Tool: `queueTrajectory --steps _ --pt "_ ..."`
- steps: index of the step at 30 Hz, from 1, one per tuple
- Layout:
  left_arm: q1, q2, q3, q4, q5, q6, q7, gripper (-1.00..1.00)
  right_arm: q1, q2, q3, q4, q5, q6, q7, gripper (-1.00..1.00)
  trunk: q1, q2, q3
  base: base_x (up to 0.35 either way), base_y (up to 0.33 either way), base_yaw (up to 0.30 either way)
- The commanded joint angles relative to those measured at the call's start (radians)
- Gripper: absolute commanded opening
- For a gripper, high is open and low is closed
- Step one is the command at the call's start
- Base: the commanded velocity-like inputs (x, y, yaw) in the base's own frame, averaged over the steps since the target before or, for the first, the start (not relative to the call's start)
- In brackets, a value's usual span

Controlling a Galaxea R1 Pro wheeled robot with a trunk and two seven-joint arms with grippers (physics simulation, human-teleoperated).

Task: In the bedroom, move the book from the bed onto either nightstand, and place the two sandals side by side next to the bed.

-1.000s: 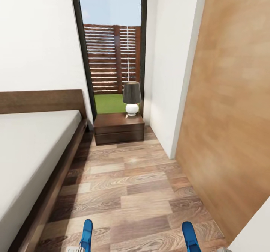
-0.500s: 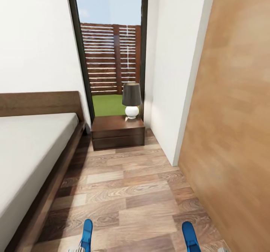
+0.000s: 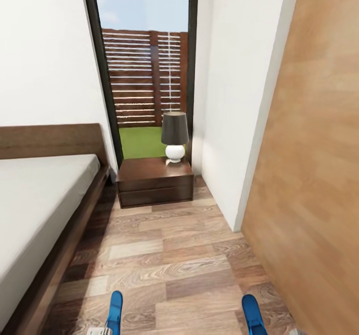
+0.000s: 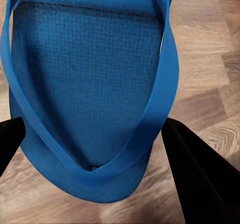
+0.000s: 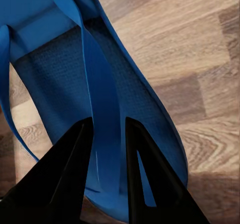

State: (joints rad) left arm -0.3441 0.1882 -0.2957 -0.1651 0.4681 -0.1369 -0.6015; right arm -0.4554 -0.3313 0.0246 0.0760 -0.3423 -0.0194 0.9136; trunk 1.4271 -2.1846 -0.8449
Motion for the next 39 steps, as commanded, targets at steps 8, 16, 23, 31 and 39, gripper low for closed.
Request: queueTrajectory --steps 8,16,23,31,39 --pt "-0.001 0.001 -0.006 0.001 0.005 -0.007 -0.003 -1.00 -0.002 0.000 0.001 0.004 -0.007 -0.001 0.007 -1.00 0.000 0.000 -0.001 0.328 0.000 0.000" --pt "-0.001 0.001 -0.006 0.001 0.005 -0.007 -0.003 -1.00 -0.002 0.000 0.001 0.004 -0.007 -0.001 0.006 -1.00 0.000 0.000 -0.001 0.328 0.000 0.000" --pt "-0.001 0.001 -0.006 0.001 0.005 -0.007 -0.003 -1.00 -0.002 0.000 0.001 0.004 -0.007 -0.001 0.005 -1.00 0.000 0.000 -0.001 0.328 0.000 0.000" --pt "-0.001 0.001 -0.006 0.001 0.005 -0.007 -0.003 -1.00 -0.002 0.000 0.001 0.004 -0.007 -0.001 0.005 -1.00 0.000 0.000 -0.001 0.328 0.000 0.012" --pt "-0.001 0.001 -0.006 0.001 0.004 -0.007 -0.003 -1.00 -0.002 0.000 0.001 0.004 -0.007 -0.001 0.006 -1.00 0.000 0.000 -0.001 0.328 0.000 0.137"
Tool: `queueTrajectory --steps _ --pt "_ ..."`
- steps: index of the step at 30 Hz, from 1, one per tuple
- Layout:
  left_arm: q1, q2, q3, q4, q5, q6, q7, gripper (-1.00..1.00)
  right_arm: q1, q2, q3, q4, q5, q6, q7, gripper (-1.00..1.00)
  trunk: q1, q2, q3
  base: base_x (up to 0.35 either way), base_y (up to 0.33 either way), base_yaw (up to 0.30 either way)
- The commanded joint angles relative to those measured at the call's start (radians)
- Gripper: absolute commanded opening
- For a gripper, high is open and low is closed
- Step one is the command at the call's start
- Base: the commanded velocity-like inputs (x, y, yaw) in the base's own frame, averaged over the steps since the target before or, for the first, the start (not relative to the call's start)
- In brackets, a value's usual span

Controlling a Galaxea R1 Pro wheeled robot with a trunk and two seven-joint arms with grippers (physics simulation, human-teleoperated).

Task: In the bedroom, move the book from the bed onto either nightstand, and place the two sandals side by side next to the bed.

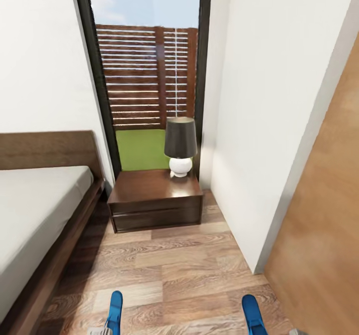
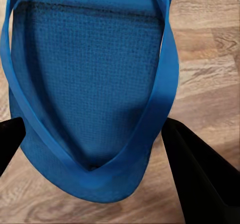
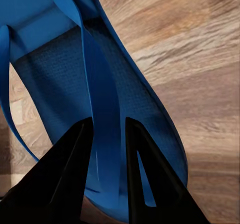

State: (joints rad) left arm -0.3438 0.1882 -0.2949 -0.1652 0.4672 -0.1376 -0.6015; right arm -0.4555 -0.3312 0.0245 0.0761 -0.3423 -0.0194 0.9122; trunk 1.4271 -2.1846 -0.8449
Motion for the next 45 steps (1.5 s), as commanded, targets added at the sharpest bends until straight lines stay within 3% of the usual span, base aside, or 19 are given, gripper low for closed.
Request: queueTrajectory --steps 1,35,45 --pt "-0.001 0.000 -0.007 0.001 0.005 -0.006 -0.003 -1.00 -0.002 0.000 0.002 0.004 -0.007 -0.001 0.007 -1.00 0.000 0.000 -0.001 0.328 0.000 0.033" --pt "-0.001 0.000 -0.007 0.001 0.005 -0.007 -0.003 -1.00 -0.002 0.000 0.002 0.004 -0.009 -0.001 0.008 -1.00 0.000 0.000 -0.001 0.328 -0.055 0.002" --pt "-0.001 -0.009 -0.007 0.001 0.005 -0.007 -0.003 -1.00 -0.002 0.000 0.002 0.004 -0.008 -0.001 0.008 -1.00 0.000 0.000 -0.001 0.217 -0.064 0.194"
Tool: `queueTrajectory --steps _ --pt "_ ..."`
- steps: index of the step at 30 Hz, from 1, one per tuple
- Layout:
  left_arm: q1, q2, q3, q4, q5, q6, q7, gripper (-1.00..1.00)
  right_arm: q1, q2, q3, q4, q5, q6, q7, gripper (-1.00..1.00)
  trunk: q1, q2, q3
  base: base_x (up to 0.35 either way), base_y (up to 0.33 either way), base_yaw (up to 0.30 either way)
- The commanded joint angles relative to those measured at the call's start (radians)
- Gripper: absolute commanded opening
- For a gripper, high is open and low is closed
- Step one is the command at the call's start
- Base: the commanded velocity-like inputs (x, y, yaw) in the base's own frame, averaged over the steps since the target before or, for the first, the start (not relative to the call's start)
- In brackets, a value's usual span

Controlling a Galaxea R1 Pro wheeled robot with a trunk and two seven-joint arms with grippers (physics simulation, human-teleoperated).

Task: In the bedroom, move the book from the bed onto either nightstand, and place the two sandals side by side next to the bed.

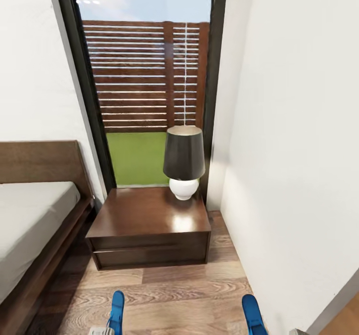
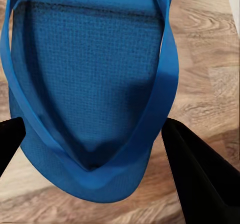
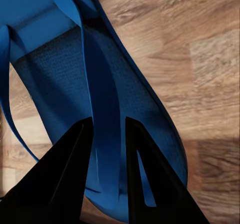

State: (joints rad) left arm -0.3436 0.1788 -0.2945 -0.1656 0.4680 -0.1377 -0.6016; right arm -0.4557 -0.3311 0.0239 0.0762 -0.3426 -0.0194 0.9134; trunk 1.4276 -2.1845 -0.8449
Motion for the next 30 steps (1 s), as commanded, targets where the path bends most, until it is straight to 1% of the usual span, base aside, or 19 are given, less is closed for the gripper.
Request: queueTrajectory --steps 1,8,14,30 --pt "-0.001 -0.001 -0.008 0.001 0.004 -0.007 -0.003 -1.00 -0.001 0.000 0.002 0.004 -0.007 -0.001 0.007 -1.00 0.000 0.000 -0.001 0.024 -0.007 0.275" --pt "-0.001 -0.005 -0.008 0.001 0.004 -0.007 -0.001 -1.00 -0.001 0.000 0.002 0.004 -0.007 -0.001 0.006 -1.00 0.000 0.000 -0.001 0.005 -0.004 0.282" --pt "-0.001 -0.005 -0.008 0.001 0.004 -0.007 0.000 -1.00 -0.001 0.000 0.002 0.004 -0.007 -0.001 0.005 -1.00 0.000 0.000 -0.001 0.000 -0.085 0.286" --pt "-0.002 -0.005 -0.008 0.001 0.004 -0.008 -0.001 -1.00 -0.001 0.000 0.002 0.004 -0.007 -0.001 0.005 -1.00 0.000 0.000 -0.001 0.000 -0.003 0.286"
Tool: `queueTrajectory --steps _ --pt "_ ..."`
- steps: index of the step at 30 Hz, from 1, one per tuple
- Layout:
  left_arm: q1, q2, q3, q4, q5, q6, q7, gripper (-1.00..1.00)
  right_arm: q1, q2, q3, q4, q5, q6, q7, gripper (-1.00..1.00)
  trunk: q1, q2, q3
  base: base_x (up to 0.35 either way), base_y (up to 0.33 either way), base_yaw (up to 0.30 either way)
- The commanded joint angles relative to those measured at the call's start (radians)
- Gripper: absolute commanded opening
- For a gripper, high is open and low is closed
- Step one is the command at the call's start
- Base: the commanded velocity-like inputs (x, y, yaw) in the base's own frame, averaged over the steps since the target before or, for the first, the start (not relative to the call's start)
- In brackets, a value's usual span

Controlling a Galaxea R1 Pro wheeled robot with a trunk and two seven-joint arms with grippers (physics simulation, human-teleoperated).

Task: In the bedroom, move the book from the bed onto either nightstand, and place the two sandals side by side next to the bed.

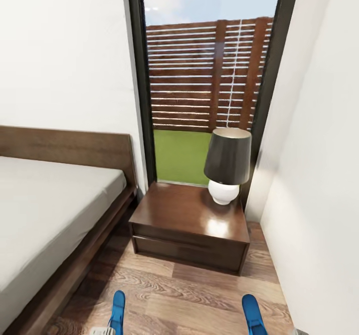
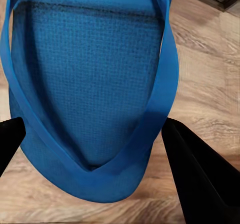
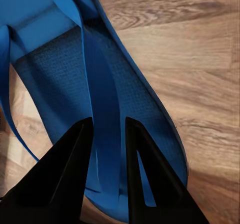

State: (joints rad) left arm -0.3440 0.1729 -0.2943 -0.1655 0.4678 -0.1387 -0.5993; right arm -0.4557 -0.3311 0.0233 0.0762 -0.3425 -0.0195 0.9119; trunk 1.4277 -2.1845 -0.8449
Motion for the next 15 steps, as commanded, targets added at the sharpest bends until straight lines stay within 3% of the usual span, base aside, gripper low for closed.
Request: queueTrajectory --steps 1,7,15 --pt "-0.001 0.000 -0.008 0.001 0.004 -0.007 -0.003 -1.00 -0.001 0.000 0.003 0.004 -0.007 0.000 0.007 -1.00 0.000 0.000 -0.001 0.000 -0.060 0.286" --pt "-0.001 -0.005 -0.008 0.001 0.003 -0.007 -0.002 -1.00 -0.001 0.000 0.003 0.004 -0.007 0.000 0.007 -1.00 0.000 0.000 -0.001 0.000 -0.185 0.286" --pt "-0.001 -0.006 -0.008 0.001 0.003 -0.007 -0.002 -1.00 -0.001 0.000 0.003 0.003 -0.007 0.000 0.007 -1.00 0.000 0.000 -0.001 0.000 -0.025 0.286"
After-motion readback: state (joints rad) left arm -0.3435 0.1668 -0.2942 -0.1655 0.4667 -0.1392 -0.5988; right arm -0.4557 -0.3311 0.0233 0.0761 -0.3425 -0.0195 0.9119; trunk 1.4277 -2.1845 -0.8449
